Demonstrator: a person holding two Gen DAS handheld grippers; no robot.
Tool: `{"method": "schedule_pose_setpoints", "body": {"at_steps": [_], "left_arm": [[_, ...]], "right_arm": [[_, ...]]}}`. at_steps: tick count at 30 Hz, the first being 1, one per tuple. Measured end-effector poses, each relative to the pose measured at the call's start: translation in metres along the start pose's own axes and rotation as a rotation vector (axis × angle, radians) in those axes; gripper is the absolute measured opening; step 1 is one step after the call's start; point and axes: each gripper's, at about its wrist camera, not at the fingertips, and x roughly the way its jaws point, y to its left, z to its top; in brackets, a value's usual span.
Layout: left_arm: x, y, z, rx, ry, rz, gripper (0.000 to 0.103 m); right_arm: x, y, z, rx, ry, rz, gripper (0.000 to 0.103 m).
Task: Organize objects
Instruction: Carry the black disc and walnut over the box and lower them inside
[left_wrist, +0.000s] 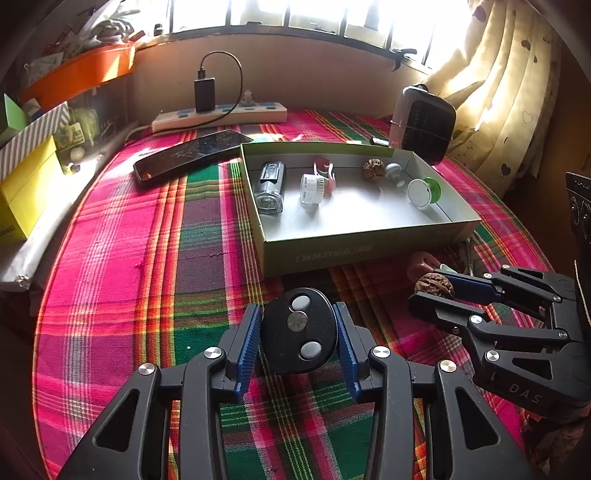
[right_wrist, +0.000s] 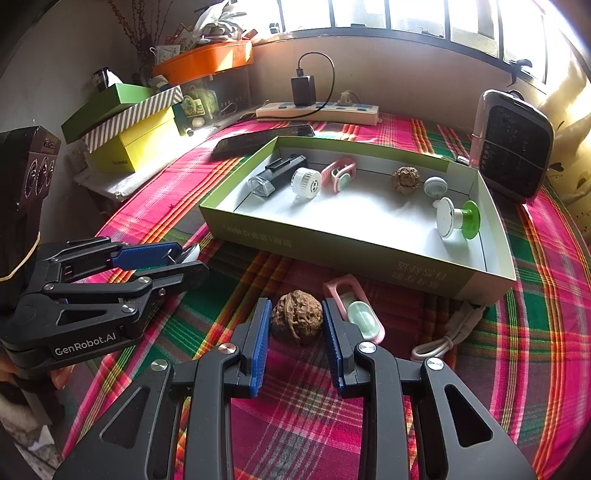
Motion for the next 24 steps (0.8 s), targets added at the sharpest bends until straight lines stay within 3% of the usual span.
{"method": "schedule_pose_setpoints", "body": {"at_steps": [10,24], "left_arm": [[-0.007,-0.007,0.008,0.0,-0.019,-0.006,0.037],[-0.006,-0.014,0.035,0.002,-0.047,-0.023,0.037]], "right_arm": [[-0.009,-0.005,0.007,-0.003,-0.031,0.006,0.029],[-0.012,-0.025,0.045,-0.012,-0.076,-0.029,0.029]]}}
